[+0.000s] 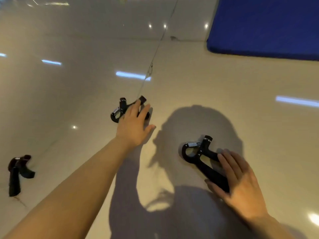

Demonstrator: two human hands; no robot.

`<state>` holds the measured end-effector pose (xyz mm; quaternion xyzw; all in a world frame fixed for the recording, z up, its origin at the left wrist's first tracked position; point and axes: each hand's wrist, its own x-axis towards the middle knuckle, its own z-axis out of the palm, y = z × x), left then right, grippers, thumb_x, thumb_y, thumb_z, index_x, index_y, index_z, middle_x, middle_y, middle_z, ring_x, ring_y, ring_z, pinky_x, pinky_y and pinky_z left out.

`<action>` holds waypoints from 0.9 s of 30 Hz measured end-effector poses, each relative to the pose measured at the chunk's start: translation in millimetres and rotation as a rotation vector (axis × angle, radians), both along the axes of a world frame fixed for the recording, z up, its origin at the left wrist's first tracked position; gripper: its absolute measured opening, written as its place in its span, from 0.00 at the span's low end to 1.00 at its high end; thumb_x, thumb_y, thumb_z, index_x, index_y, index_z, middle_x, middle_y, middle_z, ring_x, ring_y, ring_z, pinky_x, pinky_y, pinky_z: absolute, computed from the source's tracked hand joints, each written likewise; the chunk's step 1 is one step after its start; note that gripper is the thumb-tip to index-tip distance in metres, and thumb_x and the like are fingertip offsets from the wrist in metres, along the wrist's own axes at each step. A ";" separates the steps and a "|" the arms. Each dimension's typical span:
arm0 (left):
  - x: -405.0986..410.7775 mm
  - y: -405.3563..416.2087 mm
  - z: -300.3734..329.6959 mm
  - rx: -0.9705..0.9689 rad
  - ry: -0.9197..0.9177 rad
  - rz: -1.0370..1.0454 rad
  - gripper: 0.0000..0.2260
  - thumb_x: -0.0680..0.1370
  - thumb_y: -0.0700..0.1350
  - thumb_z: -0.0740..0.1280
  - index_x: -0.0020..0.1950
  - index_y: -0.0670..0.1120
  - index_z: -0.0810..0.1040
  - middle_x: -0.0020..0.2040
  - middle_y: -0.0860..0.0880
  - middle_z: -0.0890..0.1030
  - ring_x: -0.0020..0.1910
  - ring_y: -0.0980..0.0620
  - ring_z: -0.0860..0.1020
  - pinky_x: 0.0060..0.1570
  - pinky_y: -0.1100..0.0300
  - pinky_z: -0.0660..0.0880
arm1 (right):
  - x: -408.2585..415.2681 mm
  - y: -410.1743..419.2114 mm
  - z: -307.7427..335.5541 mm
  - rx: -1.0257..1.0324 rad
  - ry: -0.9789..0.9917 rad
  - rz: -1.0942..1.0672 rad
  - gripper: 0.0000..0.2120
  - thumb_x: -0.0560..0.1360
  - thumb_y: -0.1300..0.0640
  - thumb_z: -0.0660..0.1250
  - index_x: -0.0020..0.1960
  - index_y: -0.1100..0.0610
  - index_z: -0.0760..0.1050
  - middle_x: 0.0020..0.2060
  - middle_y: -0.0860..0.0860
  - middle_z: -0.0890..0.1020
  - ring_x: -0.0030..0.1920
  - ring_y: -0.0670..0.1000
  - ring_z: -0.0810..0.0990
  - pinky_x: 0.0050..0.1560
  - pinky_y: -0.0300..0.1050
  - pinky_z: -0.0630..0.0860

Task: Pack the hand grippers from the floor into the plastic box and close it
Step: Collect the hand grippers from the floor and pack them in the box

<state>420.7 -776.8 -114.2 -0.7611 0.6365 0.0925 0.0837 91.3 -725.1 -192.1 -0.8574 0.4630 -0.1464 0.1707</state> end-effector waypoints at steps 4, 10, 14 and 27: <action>15.6 -22.9 -26.9 0.009 0.027 0.029 0.32 0.78 0.59 0.60 0.77 0.54 0.50 0.78 0.45 0.46 0.76 0.43 0.46 0.71 0.43 0.52 | 1.3 -3.8 -8.0 0.060 0.090 -0.032 0.37 0.67 0.36 0.66 0.65 0.62 0.71 0.66 0.57 0.73 0.66 0.59 0.69 0.62 0.59 0.69; 23.8 -57.0 -32.6 0.273 0.036 0.030 0.33 0.79 0.56 0.60 0.76 0.58 0.42 0.76 0.39 0.41 0.75 0.40 0.42 0.71 0.38 0.46 | -1.4 6.0 -7.0 -0.044 -0.009 -0.031 0.34 0.72 0.40 0.64 0.67 0.66 0.69 0.67 0.59 0.72 0.68 0.61 0.68 0.64 0.62 0.68; 30.0 -61.1 -31.7 0.267 0.028 -0.050 0.38 0.75 0.55 0.68 0.77 0.57 0.47 0.75 0.37 0.47 0.73 0.37 0.52 0.70 0.40 0.55 | -1.6 6.0 -4.9 -0.044 0.013 -0.041 0.34 0.72 0.41 0.64 0.66 0.66 0.71 0.67 0.60 0.72 0.68 0.62 0.68 0.66 0.60 0.66; 19.7 -26.7 -23.4 0.190 0.075 -0.293 0.39 0.65 0.54 0.73 0.74 0.49 0.62 0.66 0.36 0.64 0.61 0.34 0.67 0.61 0.43 0.68 | -3.5 4.8 1.4 0.011 0.025 -0.002 0.34 0.70 0.44 0.67 0.68 0.65 0.68 0.68 0.59 0.70 0.69 0.61 0.66 0.66 0.61 0.65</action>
